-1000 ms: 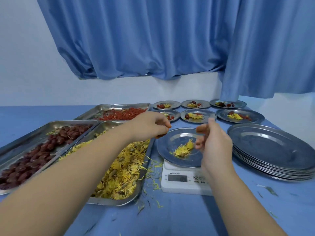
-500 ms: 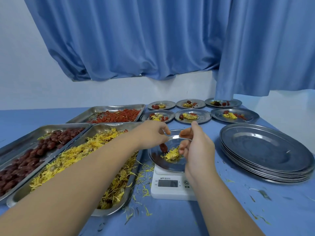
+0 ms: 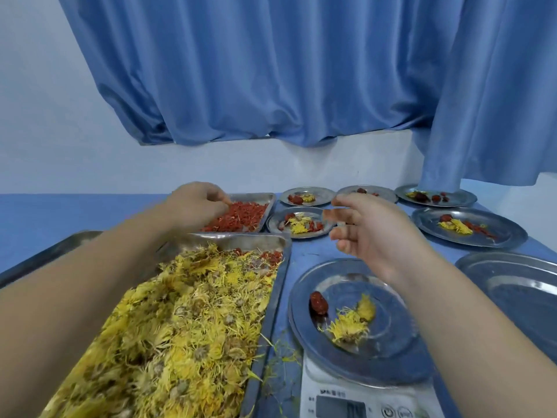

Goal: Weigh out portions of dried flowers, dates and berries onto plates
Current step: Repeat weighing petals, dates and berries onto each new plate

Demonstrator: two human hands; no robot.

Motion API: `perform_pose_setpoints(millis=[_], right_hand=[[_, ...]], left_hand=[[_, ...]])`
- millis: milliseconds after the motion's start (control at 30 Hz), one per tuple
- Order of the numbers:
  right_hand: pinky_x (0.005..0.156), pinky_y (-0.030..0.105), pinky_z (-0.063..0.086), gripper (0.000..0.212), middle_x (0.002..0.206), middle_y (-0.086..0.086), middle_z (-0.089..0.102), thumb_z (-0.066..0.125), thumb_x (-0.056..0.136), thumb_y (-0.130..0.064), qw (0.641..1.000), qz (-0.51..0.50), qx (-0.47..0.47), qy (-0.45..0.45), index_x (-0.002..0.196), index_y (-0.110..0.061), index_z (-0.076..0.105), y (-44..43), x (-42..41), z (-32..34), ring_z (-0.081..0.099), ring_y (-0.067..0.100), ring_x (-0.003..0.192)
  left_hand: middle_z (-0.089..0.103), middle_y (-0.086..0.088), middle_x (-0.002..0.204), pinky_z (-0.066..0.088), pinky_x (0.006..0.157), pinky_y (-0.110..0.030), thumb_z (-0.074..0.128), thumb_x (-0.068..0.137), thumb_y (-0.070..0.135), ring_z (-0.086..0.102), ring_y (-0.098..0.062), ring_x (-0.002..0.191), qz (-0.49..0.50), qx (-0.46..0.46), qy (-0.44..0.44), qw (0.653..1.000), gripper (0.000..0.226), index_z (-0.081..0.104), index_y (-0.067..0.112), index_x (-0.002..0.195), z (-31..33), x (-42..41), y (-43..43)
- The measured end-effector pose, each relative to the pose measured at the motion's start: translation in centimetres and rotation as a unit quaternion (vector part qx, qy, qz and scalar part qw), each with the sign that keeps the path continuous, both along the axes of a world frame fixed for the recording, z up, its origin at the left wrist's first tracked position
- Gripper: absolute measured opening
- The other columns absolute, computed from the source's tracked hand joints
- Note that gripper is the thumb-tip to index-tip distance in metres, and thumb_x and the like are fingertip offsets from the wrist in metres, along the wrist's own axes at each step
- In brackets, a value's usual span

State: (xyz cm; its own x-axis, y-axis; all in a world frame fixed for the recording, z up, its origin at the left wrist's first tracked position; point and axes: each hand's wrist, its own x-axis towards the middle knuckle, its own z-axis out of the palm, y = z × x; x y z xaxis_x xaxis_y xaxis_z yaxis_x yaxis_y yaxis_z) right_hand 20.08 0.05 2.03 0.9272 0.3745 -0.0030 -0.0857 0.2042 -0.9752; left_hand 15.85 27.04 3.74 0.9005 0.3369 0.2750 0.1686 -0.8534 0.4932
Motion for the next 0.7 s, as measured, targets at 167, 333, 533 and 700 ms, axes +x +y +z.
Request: perform_pose_setpoints(millis=[167, 333, 533, 700], right_hand=[[0.049, 0.027, 0.044, 0.012, 0.086, 0.006, 0.071, 0.059, 0.091, -0.023, 0.997, 0.017, -0.059, -0.048, 0.099, -0.015, 0.062, 0.6, 2.5, -0.7, 0.057, 0.015, 0.054], [0.058, 0.029, 0.047, 0.012, 0.086, 0.003, 0.074, 0.062, 0.087, -0.026, 0.989, 0.023, -0.118, -0.084, 0.092, -0.017, 0.069, 0.4, 4.1, -1.5, 0.061, 0.017, 0.062], [0.055, 0.027, 0.048, 0.012, 0.078, -0.002, 0.073, 0.060, 0.087, -0.026, 0.988, 0.013, -0.124, -0.096, 0.083, -0.020, 0.069, 1.0, 4.6, -2.3, 0.061, 0.012, 0.054], [0.055, 0.027, 0.048, 0.012, 0.078, -0.002, 0.073, 0.059, 0.088, -0.026, 0.988, 0.016, -0.115, -0.096, 0.083, -0.020, 0.069, 0.9, 5.0, -2.4, 0.061, 0.012, 0.054]], left_hand=[[0.067, -0.001, 0.101, 0.043, 0.065, -0.028, 0.055, 0.093, 0.024, 0.059, -0.012, 0.082, 0.040, 0.047, 0.032, 0.998, 0.017, 0.067, 0.023, 0.105, 0.2, 3.4, 4.9], [0.059, -0.005, 0.128, 0.040, 0.092, -0.035, 0.055, 0.094, 0.033, 0.053, -0.020, 0.108, 0.028, 0.093, 0.129, 0.987, 0.028, 0.063, 0.024, 0.119, -2.0, 8.4, 6.6], [0.047, -0.011, 0.146, 0.040, 0.107, -0.045, 0.044, 0.100, 0.043, 0.049, -0.030, 0.127, 0.072, 0.141, 0.259, 0.953, 0.050, 0.050, 0.013, 0.140, -3.4, 13.4, 8.1], [0.056, -0.007, 0.134, 0.041, 0.103, -0.043, 0.041, 0.100, 0.031, 0.054, -0.024, 0.116, 0.058, 0.182, 0.297, 0.936, 0.034, 0.056, 0.021, 0.129, -5.1, 15.9, 7.4]])
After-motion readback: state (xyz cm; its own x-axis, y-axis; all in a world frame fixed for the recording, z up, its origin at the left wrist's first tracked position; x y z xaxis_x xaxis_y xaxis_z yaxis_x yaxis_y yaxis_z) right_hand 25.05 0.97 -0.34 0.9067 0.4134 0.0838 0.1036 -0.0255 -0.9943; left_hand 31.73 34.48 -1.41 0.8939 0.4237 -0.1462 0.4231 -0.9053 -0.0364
